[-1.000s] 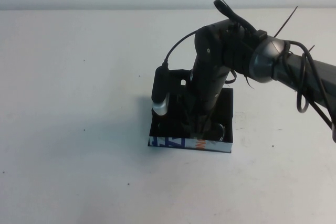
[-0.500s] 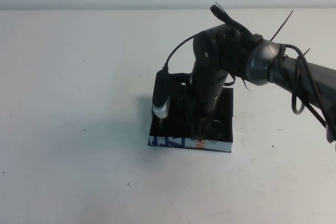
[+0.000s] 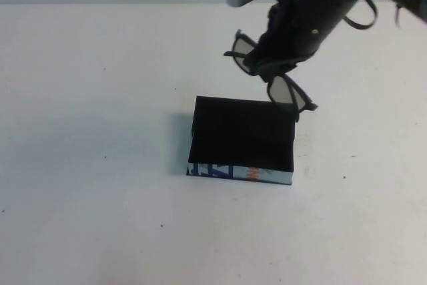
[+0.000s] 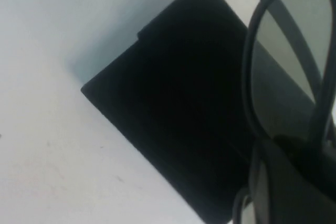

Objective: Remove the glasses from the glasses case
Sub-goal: Pick up the glasses from the glasses case, then place the glasses on the table

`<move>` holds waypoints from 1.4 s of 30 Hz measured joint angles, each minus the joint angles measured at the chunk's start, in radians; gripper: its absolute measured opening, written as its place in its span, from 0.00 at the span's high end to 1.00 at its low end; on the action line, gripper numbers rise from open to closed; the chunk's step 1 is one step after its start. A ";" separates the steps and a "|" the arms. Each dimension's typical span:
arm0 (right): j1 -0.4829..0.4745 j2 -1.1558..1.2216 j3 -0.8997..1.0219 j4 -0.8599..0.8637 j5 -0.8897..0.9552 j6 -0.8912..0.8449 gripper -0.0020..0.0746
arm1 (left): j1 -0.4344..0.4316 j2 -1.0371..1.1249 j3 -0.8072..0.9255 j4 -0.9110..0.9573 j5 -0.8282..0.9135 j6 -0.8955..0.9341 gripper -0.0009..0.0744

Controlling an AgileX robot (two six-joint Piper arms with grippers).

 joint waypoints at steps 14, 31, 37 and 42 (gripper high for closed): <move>-0.273 -0.275 0.767 0.121 -0.200 0.282 0.92 | 0.000 0.000 0.000 0.000 0.000 0.000 0.99; -0.273 -0.151 0.831 0.130 -0.491 0.306 0.76 | 0.000 0.000 0.000 0.000 0.000 0.000 0.99; -0.273 -0.175 0.831 0.132 -0.489 0.306 0.63 | 0.000 0.000 0.000 0.000 0.000 0.000 0.99; -0.273 -0.334 0.831 0.106 -0.460 0.306 0.62 | 0.000 0.000 0.000 0.000 0.000 0.000 0.99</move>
